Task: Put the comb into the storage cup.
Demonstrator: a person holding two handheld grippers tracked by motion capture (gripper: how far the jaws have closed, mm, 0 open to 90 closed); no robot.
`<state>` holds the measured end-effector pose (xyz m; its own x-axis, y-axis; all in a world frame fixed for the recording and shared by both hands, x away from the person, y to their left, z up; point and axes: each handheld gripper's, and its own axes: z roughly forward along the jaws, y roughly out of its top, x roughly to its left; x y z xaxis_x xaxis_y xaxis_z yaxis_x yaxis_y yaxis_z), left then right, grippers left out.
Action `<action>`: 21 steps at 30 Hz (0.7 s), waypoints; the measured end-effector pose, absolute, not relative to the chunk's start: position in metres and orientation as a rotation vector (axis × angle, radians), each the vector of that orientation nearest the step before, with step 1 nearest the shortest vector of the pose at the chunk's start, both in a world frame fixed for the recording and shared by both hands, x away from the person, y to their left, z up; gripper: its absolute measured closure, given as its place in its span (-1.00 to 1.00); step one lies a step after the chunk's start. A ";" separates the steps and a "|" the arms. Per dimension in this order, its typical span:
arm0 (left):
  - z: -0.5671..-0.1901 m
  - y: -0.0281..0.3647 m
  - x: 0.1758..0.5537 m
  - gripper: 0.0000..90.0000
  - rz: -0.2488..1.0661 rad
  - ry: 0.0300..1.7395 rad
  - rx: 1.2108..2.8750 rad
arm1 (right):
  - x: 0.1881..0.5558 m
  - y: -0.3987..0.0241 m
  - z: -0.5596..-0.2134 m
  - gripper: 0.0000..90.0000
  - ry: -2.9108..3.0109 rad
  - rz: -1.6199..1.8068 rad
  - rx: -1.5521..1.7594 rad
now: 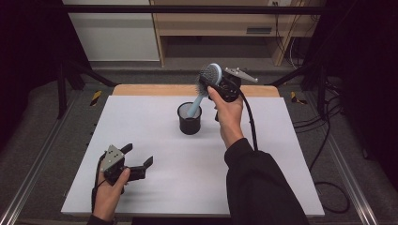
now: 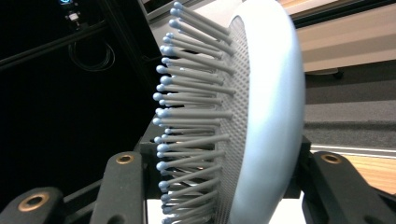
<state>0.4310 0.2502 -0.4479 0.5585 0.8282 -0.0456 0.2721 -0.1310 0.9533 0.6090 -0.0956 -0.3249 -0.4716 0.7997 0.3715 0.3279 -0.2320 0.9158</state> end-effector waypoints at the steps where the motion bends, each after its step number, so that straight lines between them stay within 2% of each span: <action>1: -0.448 0.250 0.431 -0.90 0.624 0.932 1.682 | 0.609 -0.096 -0.325 0.11 1.659 1.750 1.343; 21: -0.447 0.251 0.431 -0.90 0.628 0.930 1.672 | 0.612 -0.094 -0.332 0.10 1.668 1.727 1.347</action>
